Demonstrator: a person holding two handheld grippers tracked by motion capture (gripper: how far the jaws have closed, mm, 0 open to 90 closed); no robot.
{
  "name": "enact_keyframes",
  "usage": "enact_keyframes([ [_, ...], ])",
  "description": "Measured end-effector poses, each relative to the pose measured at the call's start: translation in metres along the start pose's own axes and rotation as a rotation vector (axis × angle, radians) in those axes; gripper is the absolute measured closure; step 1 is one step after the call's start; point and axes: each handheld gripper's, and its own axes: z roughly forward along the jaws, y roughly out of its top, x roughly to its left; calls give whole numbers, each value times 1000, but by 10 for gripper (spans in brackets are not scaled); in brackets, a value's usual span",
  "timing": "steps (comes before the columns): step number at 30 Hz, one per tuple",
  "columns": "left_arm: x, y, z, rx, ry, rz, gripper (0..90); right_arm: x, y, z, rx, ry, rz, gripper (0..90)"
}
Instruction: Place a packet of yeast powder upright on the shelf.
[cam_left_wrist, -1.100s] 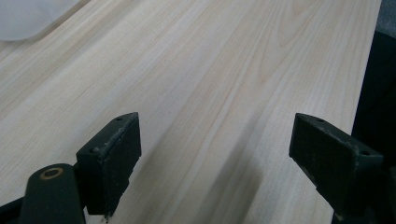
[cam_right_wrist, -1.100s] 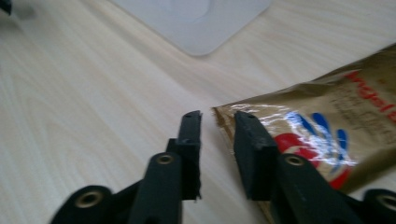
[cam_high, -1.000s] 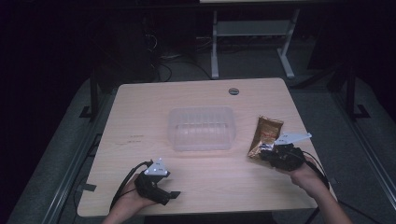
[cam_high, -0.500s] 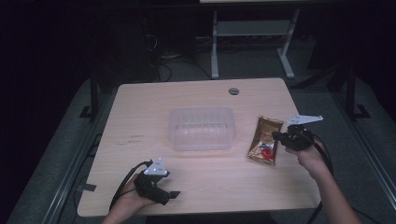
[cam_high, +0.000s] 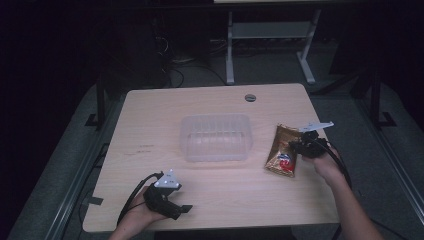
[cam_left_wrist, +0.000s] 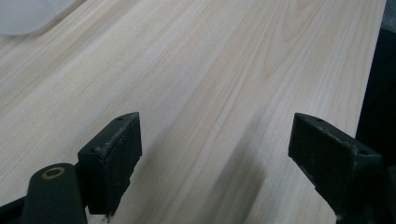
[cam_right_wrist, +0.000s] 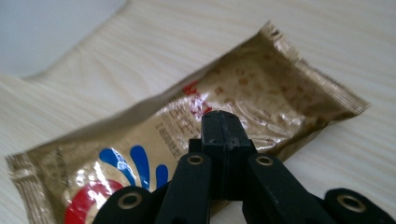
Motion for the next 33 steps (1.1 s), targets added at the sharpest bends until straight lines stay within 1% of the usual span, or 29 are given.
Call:
enact_keyframes([
  [1,0,0,0,1,0,0,169,0,-1,2,13,-3,-12,895],
  [2,0,0,0,1,0,0,169,1,-2,3,21,-11,-14,895],
  [3,0,0,0,1,0,0,170,1,-2,3,21,-11,-14,895],
  [4,0,0,0,3,-1,0,170,1,-3,4,28,-1,-12,895],
  [7,0,0,1,3,-3,-1,170,4,-4,6,47,0,-27,896],
  [8,1,0,1,6,0,8,170,5,-4,7,48,-5,-32,896],
  [9,1,0,1,8,-3,10,170,6,-5,9,47,-5,-40,896],
  [12,1,-1,2,12,-6,8,171,8,-5,11,61,-13,-52,897],
  [14,0,-1,2,8,-8,-4,170,9,-5,12,66,-15,-56,897],
  [15,0,-1,2,14,-7,4,170,10,-5,11,70,-15,-63,897],
  [16,0,0,2,15,-6,3,171,10,-5,11,74,-11,-64,897],
  [18,0,0,2,15,-6,4,170,12,-6,9,82,12,-59,897],
  [20,1,0,1,15,-4,8,171,14,-6,9,81,24,-61,897],
  [21,0,0,1,14,-6,2,170,15,-7,8,82,36,-56,897],
  [22,1,0,1,13,-2,12,171,17,-7,7,83,42,-59,897],
  [23,1,0,1,13,-1,12,171,19,-7,7,85,52,-62,897],
  [25,1,-1,0,15,-1,13,171,20,-7,6,90,58,-63,897],
  [26,1,-1,0,11,-2,10,170,25,-8,5,94,68,-77,897],
  [28,1,-1,0,8,-3,7,171,29,-8,5,99,81,-78,897],
  [30,1,-1,-1,10,-1,14,171,33,-9,4,99,93,-88,897],
  [31,1,-1,-1,10,-1,14,171,33,-9,4,99,93,-88,897],
  [32,1,-1,-1,11,0,16,171,38,-9,3,106,103,-101,897],
  [33,1,-1,-1,11,0,16,171,38,-9,3,106,103,-101,897],
])
